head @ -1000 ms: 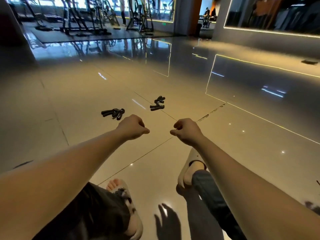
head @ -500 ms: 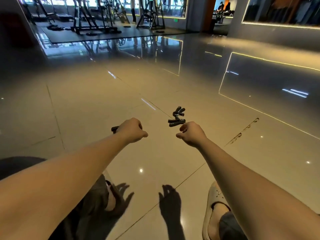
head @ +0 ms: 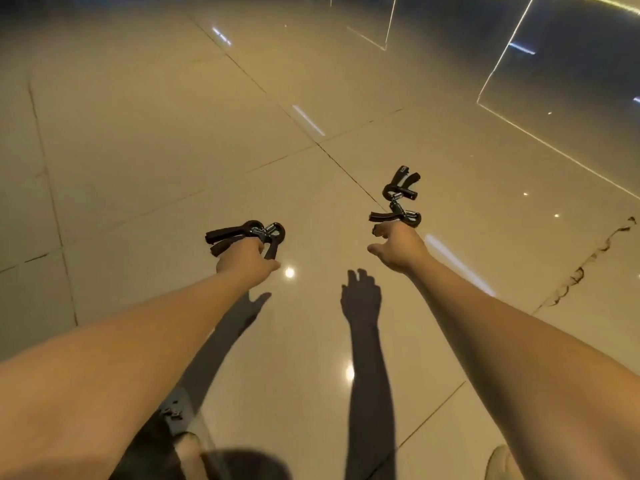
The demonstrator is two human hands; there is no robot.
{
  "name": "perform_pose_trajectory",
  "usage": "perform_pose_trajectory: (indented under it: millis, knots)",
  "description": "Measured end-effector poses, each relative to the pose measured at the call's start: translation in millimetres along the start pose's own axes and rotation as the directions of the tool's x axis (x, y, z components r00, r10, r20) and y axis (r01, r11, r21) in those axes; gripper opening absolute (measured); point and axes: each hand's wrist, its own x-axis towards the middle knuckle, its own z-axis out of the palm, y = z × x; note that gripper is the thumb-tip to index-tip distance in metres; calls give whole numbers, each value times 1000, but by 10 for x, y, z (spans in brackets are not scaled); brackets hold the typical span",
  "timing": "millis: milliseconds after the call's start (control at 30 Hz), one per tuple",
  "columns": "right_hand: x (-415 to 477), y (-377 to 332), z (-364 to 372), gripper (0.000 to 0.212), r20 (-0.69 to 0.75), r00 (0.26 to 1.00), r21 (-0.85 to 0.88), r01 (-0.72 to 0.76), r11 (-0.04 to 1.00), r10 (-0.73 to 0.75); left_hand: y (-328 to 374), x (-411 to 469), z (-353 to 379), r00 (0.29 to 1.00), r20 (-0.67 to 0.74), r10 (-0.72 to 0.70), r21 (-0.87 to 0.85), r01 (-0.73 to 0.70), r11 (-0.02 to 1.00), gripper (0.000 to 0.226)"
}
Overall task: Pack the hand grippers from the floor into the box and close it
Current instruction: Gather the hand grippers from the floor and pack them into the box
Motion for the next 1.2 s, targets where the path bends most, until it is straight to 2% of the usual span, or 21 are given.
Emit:
perform_pose_trajectory:
  millis: [100,233,367,433,500,667,767,833,967,1000,1067,1100,1200]
  knots:
    - [538,124,192,57,63,998,-54,-11,998,14,-17,439,243,999,-31,-23,49,24,999,49]
    - [1137,334,485,59,138,990,-175,14,984,10,-141,860,554,990,-112,-86,126,100,987,78]
    - [1495,534,712,65,182,980,-263,-37,964,87,-317,1002,866,980,-148,-130,123,149,981,82]
    - [1573,584,811,65,139,983,-304,-73,950,120,-385,1015,1002,974,-185,-130,81,147,986,80]
    - [1596,582,877,56,75,990,-349,-89,933,123,-404,1005,1094,965,-206,-163,21,171,985,81]
    - [1386,615,926,40,-43,998,-352,-63,934,51,-280,952,1188,946,-237,-219,-74,208,975,75]
    - [1023,762,1012,32,-132,989,-340,20,940,-68,-137,909,1222,957,-230,-177,-176,138,975,63]
    - [792,892,1045,33,-192,978,-348,14,937,-86,-49,878,1272,975,-187,-119,-249,70,966,58]
    - [633,1095,1020,41,-350,931,-201,-182,963,102,64,797,1400,993,-118,-26,-303,-11,953,64]
    - [646,1098,1010,51,-360,918,-157,-236,959,166,82,768,1438,994,-113,-11,-297,-23,955,66]
    - [682,1037,1008,78,-275,919,-130,-325,937,281,89,712,1507,994,-109,6,-267,-35,963,68]
    - [689,998,1026,85,-217,925,-146,-347,926,313,79,680,1535,994,-106,3,-246,-29,969,69]
    - [664,950,1104,70,-148,929,-169,-362,917,339,34,584,1580,996,-88,-30,-177,13,984,73]
